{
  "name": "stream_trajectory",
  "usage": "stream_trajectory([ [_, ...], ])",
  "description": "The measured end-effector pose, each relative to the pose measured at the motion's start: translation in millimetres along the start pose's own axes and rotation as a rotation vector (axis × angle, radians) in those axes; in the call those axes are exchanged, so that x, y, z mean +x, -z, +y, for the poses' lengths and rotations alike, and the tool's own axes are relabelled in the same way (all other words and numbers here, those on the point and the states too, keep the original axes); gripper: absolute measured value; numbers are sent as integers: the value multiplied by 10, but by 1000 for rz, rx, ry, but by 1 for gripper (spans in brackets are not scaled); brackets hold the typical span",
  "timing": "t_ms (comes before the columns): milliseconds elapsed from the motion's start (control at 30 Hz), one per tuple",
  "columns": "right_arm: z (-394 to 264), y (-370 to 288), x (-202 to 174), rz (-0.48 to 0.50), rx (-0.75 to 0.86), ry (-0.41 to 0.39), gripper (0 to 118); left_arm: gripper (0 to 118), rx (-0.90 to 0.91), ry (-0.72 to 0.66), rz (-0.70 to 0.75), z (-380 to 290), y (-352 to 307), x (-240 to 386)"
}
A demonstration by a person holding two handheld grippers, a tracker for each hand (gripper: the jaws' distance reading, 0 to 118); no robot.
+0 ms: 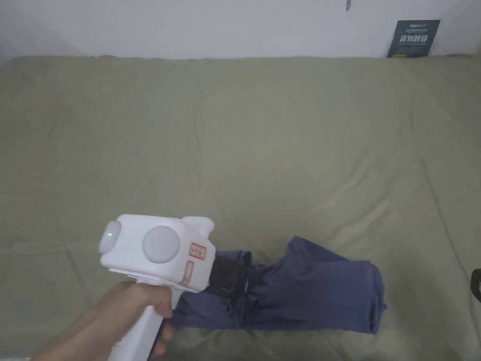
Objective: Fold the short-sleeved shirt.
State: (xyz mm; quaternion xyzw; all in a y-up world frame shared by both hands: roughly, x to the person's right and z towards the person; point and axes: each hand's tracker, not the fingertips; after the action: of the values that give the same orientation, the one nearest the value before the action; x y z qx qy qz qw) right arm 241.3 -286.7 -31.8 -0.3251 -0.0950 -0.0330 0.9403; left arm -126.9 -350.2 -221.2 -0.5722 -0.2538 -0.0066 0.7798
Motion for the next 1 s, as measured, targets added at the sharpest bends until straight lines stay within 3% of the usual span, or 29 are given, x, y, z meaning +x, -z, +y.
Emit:
stream_trajectory([
  [33, 5, -3, -7, 4, 4, -2, 1, 108, 16, 5, 13, 243, -60, -106],
  [133, 10, 3, -12, 13, 8, 2, 1, 105, 115, -57, -21, 168, -435, -287],
  [167, 14, 3, -18, 21, 11, 6, 1, 88, 148, -93, -59, 111, -537, -399],
  [200, 30, -11, -51, 30, 11, 9, 1, 40, 182, -131, -78, 72, -594, -477],
  [233, 33, -6, -63, 40, 9, 9, 1, 0, 205, -148, -56, 32, -588, -560],
  [267, 34, 5, -73, 43, 7, 9, 1, 0, 284, -215, -51, -6, -576, -622],
  [333, 29, 26, -107, 49, 4, 4, 1, 0, 150, -227, -9, -101, -385, -691],
  [400, 25, 30, -124, 54, -2, -1, 1, 0, 164, -270, -34, -143, -164, -750],
  [467, 9, 21, -120, 66, 1, -1, 1, 0, 121, -271, 54, -113, 63, -818],
  [667, -21, 48, -46, 50, -20, 9, 1, 0, 79, -265, -188, -35, 636, -228],
  [800, -57, 50, 10, 39, -33, 33, 1, 0, 58, -248, -172, 21, 947, -15],
  [1000, -47, 30, 6, 32, -43, 34, 1, 0, 113, -253, -238, 1, 439, -347],
])
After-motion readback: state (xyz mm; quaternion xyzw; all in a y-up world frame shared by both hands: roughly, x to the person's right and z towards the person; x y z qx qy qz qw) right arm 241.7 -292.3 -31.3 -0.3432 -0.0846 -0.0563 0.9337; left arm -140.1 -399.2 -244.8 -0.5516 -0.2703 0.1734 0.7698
